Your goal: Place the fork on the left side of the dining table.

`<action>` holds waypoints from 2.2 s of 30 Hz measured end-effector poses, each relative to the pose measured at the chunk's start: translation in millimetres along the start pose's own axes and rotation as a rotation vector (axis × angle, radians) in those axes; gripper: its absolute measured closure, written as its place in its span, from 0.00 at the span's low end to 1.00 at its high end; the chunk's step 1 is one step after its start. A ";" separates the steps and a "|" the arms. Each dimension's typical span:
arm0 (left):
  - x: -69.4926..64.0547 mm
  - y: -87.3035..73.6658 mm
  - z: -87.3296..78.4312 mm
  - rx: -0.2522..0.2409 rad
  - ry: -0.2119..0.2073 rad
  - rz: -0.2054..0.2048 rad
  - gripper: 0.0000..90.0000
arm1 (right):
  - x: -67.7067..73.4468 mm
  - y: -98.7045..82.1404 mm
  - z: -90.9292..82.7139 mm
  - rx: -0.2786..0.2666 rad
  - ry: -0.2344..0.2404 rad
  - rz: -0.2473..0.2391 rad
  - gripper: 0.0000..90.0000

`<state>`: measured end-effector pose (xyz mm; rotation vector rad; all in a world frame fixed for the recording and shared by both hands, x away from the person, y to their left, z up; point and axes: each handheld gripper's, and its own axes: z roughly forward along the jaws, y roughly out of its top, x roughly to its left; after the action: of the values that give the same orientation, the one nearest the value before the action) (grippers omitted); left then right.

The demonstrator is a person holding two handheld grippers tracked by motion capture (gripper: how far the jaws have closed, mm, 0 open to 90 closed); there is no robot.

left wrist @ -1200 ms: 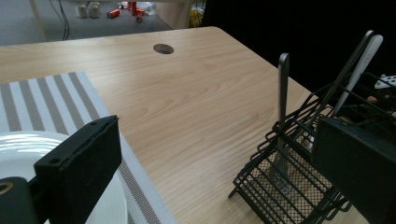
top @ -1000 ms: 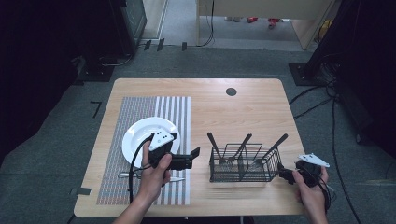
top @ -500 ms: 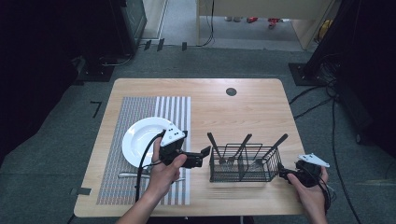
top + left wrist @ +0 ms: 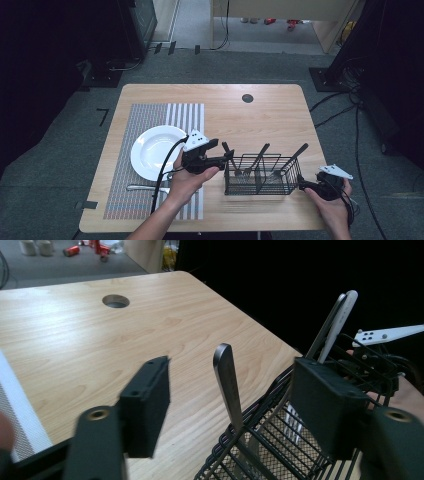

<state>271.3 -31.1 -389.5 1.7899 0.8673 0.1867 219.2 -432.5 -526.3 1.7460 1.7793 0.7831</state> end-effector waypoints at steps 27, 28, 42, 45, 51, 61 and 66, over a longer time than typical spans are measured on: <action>2.8 13.5 -2.8 -0.028 -0.167 0.026 0.99 | 0.1 0.0 0.1 -0.002 0.000 0.001 0.05; 2.2 14.7 -3.9 -0.031 -0.169 0.029 0.99 | 0.0 0.0 0.1 -0.001 0.000 0.001 0.05; -4.5 41.7 -35.9 -0.133 -0.204 0.062 0.99 | 0.0 0.0 0.1 -0.002 0.000 0.000 0.05; -5.2 47.7 -43.6 -0.158 -0.208 0.063 0.99 | 0.1 0.0 0.1 -0.002 0.000 0.001 0.05; -3.7 58.7 -56.4 -0.199 -0.219 0.058 0.99 | 0.1 0.0 0.1 -0.002 0.000 0.001 0.05; 9.1 69.8 -70.4 -0.281 -0.217 0.002 0.99 | 0.0 0.0 0.2 -0.002 0.000 0.000 0.05; 20.4 77.0 -78.7 -0.332 -0.211 -0.029 0.99 | -0.1 0.0 0.1 -0.001 0.000 -0.001 0.05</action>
<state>281.4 30.1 -296.3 1.4564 0.6673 0.1128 219.2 -432.5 -526.4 1.7443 1.7789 0.7839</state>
